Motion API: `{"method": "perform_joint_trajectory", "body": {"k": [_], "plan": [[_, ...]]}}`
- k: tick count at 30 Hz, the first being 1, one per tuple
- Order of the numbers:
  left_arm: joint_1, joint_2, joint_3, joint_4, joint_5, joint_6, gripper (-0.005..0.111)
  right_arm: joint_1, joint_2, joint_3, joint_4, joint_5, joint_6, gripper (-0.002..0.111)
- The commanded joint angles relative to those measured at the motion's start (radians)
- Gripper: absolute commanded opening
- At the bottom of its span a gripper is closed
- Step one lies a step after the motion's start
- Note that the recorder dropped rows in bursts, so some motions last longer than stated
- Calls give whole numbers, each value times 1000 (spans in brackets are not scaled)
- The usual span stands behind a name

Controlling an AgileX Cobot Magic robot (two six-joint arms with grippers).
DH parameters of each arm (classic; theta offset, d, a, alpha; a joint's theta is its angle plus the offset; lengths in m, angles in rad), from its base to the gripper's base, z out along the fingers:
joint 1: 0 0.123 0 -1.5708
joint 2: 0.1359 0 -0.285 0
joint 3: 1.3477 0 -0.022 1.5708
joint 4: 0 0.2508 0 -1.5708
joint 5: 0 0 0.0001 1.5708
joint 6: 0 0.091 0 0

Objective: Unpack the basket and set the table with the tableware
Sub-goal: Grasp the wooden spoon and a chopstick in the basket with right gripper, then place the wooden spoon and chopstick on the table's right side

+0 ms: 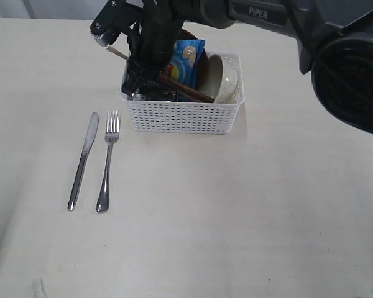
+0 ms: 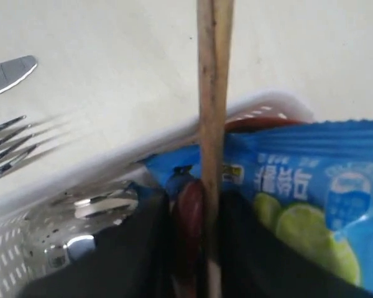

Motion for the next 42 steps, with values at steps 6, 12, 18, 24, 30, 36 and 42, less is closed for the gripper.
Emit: {"method": "perform_joint_trajectory", "body": {"k": [6, 12, 18, 24, 30, 36, 42], "plan": [[-1, -4, 3, -3, -12, 0, 0, -8, -271, 11, 34, 49, -7, -1], [-1, -4, 3, -3, -12, 0, 0, -72, -423, 11, -144, 170, 284, -1], [-1, -4, 3, -3, -12, 0, 0, -410, -363, 11, -31, 418, 479, -1], [-1, -4, 3, -3, -12, 0, 0, -622, -309, 117, 167, 418, 487, -1], [-1, -4, 3, -3, -12, 0, 0, -713, -309, 393, 150, 240, 501, -1], [-1, -4, 3, -3, -12, 0, 0, -755, -309, 610, 147, 6, 491, 0], [-1, -4, 3, -3, -12, 0, 0, -757, -293, 646, 140, -47, 487, 0]]}}
